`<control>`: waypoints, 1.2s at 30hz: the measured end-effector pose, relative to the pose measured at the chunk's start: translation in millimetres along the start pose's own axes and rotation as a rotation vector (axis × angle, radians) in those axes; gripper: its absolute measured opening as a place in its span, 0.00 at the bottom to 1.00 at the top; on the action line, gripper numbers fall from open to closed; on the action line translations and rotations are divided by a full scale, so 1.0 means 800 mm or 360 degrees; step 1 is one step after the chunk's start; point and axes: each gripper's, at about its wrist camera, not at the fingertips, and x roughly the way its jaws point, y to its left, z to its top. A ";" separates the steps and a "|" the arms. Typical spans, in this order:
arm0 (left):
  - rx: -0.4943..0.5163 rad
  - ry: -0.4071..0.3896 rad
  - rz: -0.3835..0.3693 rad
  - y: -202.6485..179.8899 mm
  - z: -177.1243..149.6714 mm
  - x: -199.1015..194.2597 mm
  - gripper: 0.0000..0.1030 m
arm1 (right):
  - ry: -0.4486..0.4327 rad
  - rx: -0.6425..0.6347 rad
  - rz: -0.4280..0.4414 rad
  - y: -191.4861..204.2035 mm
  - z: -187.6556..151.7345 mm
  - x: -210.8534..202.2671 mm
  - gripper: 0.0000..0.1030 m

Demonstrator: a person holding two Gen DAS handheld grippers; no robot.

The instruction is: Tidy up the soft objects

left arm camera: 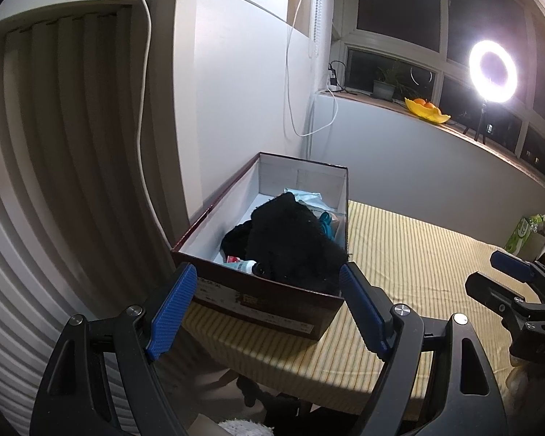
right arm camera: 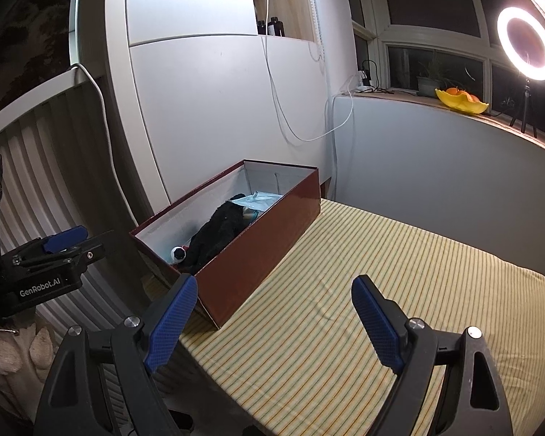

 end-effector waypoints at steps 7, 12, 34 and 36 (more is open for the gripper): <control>-0.0007 0.0009 -0.0006 -0.001 0.001 0.001 0.79 | -0.0001 0.0011 -0.0001 -0.002 -0.001 -0.001 0.82; -0.0002 0.0013 -0.0008 -0.002 0.001 0.001 0.79 | -0.0006 0.0026 0.0008 -0.005 -0.002 -0.003 0.82; 0.0025 0.0041 -0.0033 -0.019 -0.005 0.005 0.79 | 0.0011 0.0062 -0.0006 -0.010 -0.010 0.000 0.82; 0.0027 0.0043 -0.0037 -0.020 -0.005 0.005 0.79 | 0.0013 0.0064 -0.0007 -0.011 -0.011 -0.001 0.82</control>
